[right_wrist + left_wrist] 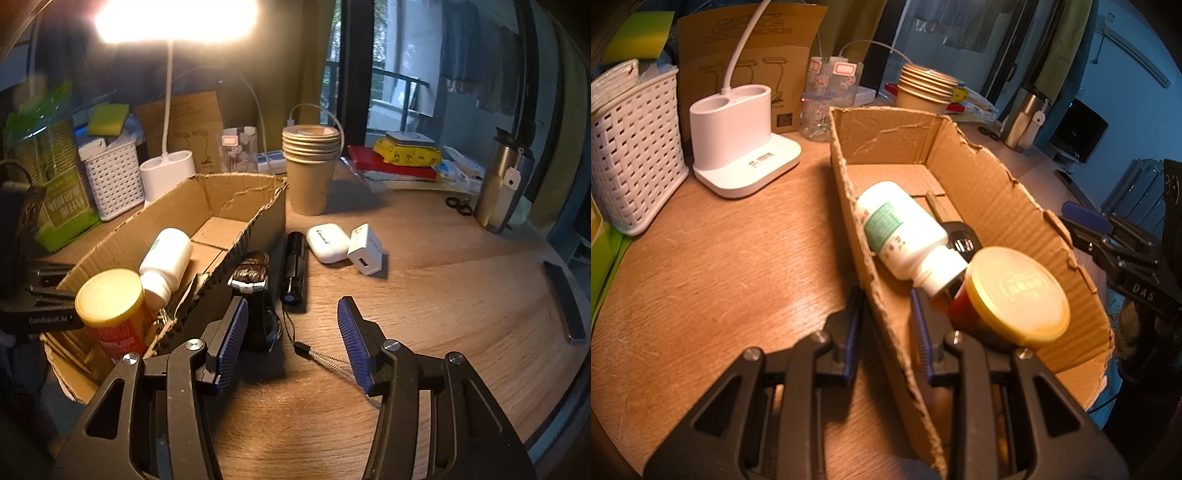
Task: Organize rigid objects
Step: 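Move the right tool to the brown-strap wristwatch and grasp it, then lift the wristwatch by its strap with the right tool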
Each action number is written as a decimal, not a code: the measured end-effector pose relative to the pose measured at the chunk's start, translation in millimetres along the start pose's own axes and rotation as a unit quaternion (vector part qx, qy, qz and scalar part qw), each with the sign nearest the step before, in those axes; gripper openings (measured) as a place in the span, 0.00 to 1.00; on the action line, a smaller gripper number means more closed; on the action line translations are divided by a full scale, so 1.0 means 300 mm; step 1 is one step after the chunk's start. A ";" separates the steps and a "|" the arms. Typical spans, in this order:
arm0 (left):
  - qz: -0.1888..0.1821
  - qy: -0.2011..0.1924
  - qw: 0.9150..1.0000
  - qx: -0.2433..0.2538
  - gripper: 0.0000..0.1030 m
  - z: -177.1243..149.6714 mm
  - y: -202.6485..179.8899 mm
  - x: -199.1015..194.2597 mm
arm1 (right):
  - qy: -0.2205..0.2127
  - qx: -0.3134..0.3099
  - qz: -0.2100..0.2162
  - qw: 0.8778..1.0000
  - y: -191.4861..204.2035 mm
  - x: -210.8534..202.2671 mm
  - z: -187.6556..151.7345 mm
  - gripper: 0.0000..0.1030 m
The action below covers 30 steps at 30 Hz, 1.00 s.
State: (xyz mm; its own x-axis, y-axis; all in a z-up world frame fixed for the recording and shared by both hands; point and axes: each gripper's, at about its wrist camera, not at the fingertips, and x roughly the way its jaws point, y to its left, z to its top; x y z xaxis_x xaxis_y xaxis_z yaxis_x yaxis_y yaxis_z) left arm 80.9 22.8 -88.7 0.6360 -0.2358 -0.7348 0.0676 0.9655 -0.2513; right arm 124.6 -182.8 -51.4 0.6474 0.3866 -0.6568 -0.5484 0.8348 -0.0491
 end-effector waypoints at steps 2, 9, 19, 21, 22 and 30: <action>0.000 0.000 1.000 0.000 0.27 0.000 -0.002 0.001 | 0.007 -0.007 0.006 1.000 0.001 0.011 -0.010 0.52; 0.000 0.000 1.000 0.000 0.27 0.000 0.000 0.000 | 0.015 -0.015 0.033 0.999 0.025 0.044 -0.019 0.52; 0.000 0.000 1.000 0.000 0.27 0.000 -0.001 0.001 | 0.010 0.018 0.071 0.997 -0.008 0.088 -0.019 0.39; 0.000 0.000 1.000 0.000 0.27 0.000 0.000 0.000 | 0.012 0.012 0.075 0.997 0.004 0.089 -0.021 0.25; 0.000 0.000 1.000 0.000 0.27 0.000 -0.001 0.001 | 0.014 0.009 0.073 0.997 0.010 0.089 -0.022 0.22; 0.000 0.000 1.000 0.000 0.27 0.000 0.000 0.001 | 0.025 -0.004 0.054 0.998 -0.011 0.049 -0.036 0.22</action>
State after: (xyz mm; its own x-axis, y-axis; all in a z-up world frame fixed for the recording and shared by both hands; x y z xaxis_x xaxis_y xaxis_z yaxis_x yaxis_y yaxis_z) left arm 81.0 22.7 -88.9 0.6362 -0.2359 -0.7346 0.0676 0.9655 -0.2515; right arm 130.3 -184.1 -69.1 0.5575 0.4546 -0.6946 -0.6176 0.7862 0.0189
